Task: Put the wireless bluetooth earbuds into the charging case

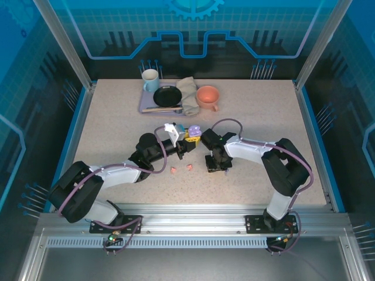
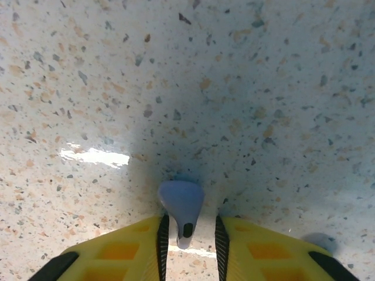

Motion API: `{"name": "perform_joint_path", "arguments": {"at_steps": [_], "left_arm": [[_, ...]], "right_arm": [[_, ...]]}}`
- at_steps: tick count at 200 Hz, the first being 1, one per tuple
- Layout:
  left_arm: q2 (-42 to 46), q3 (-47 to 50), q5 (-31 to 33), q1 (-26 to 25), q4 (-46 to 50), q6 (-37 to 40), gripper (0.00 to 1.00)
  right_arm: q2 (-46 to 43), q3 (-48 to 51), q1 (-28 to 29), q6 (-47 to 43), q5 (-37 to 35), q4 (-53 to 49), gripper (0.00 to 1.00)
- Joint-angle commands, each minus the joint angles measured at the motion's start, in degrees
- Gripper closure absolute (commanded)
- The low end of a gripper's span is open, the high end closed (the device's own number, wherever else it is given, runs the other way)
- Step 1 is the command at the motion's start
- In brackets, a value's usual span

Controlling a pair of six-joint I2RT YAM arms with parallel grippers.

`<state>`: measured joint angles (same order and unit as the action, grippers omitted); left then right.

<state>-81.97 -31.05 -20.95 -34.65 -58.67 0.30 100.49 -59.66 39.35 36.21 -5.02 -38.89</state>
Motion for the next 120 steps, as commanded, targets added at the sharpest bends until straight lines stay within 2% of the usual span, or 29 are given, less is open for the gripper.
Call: {"name": "perform_joint_path", "arguments": {"at_steps": [1, 33, 60, 120], "left_arm": [[1.8, -1.6, -1.6, 0.0, -0.9, 0.4, 1.00], [1.9, -1.4, -1.4, 0.1, -1.3, 0.5, 1.00], [1.7, -1.4, -1.3, 0.1, -1.8, 0.4, 1.00], [1.8, -1.1, -1.1, 0.1, -2.2, 0.5, 1.00]], "right_arm": [[-1.0, -1.5, 0.0, 2.8, 0.9, -2.5, 0.69], [-2.1, -2.3, 0.0, 9.2, 2.3, -1.2, 0.67], [-2.0, -3.5, 0.0, 13.0, 0.6, -1.1, 0.66], [1.0, -6.0, 0.0, 13.0, -3.4, -5.2, 0.66]]}}
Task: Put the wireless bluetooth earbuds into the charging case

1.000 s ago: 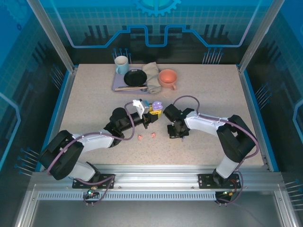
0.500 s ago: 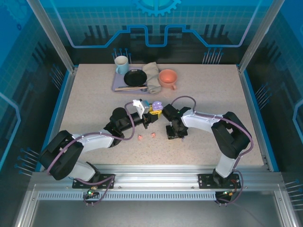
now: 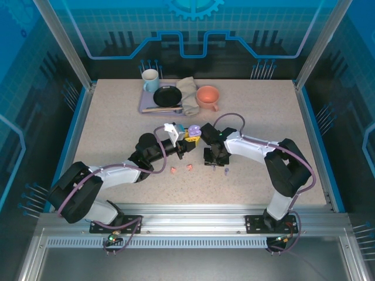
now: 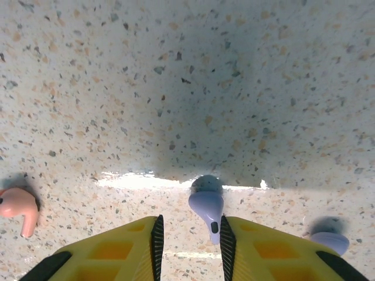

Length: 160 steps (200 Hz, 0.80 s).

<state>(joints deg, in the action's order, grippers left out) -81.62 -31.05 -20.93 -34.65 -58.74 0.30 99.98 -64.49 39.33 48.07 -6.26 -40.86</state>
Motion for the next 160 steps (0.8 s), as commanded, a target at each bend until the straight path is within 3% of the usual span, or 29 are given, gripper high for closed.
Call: {"name": "perform_joint_path", "arguments": {"at_steps": [1, 111, 160], "left_arm": [[1.5, -1.1, -1.1, 0.1, -2.1, 0.5, 1.00], [1.1, -1.2, -1.0, 0.1, -2.4, 0.3, 1.00], [1.0, -1.4, -1.0, 0.1, -2.4, 0.2, 1.00]], "right_arm": [[1.6, -1.2, 0.0, 1.2, -2.2, -3.3, 0.66], [6.2, -1.5, 0.0, 1.0, -2.4, -2.0, 0.67], [6.0, -1.3, -0.2, 5.1, -2.1, -2.7, 0.67]]}}
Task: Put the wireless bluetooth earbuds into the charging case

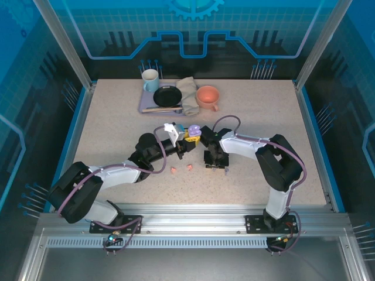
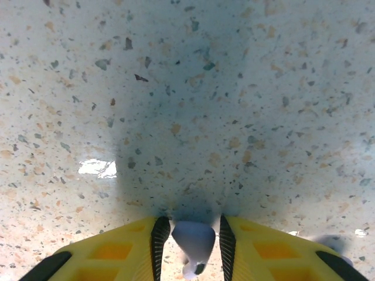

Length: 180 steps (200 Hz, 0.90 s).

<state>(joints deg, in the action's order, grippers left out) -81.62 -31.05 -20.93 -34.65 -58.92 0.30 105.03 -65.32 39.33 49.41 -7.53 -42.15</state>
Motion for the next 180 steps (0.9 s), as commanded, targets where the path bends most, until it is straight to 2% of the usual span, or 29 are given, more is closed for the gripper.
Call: {"name": "perform_joint_path", "arguments": {"at_steps": [1, 61, 180], "left_arm": [[1.0, -1.4, -1.0, 0.0, -2.2, 0.2, 1.00], [0.8, -1.3, -1.1, 0.1, -2.6, -0.1, 1.00], [0.2, -1.0, -1.1, 0.1, -3.4, -0.3, 1.00]], "right_arm": [[1.0, -0.5, -0.2, 3.9, -0.8, -1.5, 0.67], [0.8, 0.1, -0.3, 13.1, 1.0, -1.4, 0.67], [2.8, -1.4, -1.0, 13.6, -1.4, -3.4, 0.72]]}}
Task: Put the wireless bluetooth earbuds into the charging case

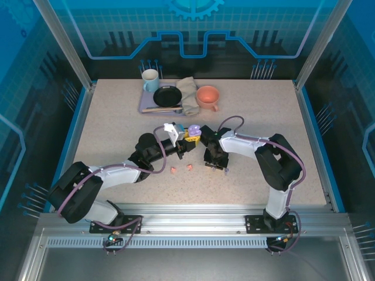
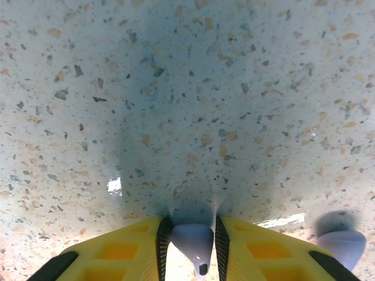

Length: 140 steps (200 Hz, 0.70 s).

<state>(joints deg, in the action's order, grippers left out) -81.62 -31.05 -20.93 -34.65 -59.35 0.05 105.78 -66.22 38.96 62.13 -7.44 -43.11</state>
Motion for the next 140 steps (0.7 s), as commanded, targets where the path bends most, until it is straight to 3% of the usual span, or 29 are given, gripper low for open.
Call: {"name": "perform_joint_path", "arguments": {"at_steps": [1, 75, 140], "left_arm": [[0.3, -1.0, -1.1, 0.1, -3.0, -0.1, 1.00], [0.2, -1.4, -1.3, 0.1, -2.6, -0.2, 1.00], [0.5, -2.1, -1.1, 0.0, -1.5, -0.3, 1.00]], "right_arm": [[2.2, -0.5, -0.6, 0.9, -1.5, -2.4, 0.72], [0.9, 1.9, -1.1, -2.1, -1.4, -0.5, 0.79], [-7.4, 8.1, -1.3, -5.9, -3.3, 5.1, 0.82]]}}
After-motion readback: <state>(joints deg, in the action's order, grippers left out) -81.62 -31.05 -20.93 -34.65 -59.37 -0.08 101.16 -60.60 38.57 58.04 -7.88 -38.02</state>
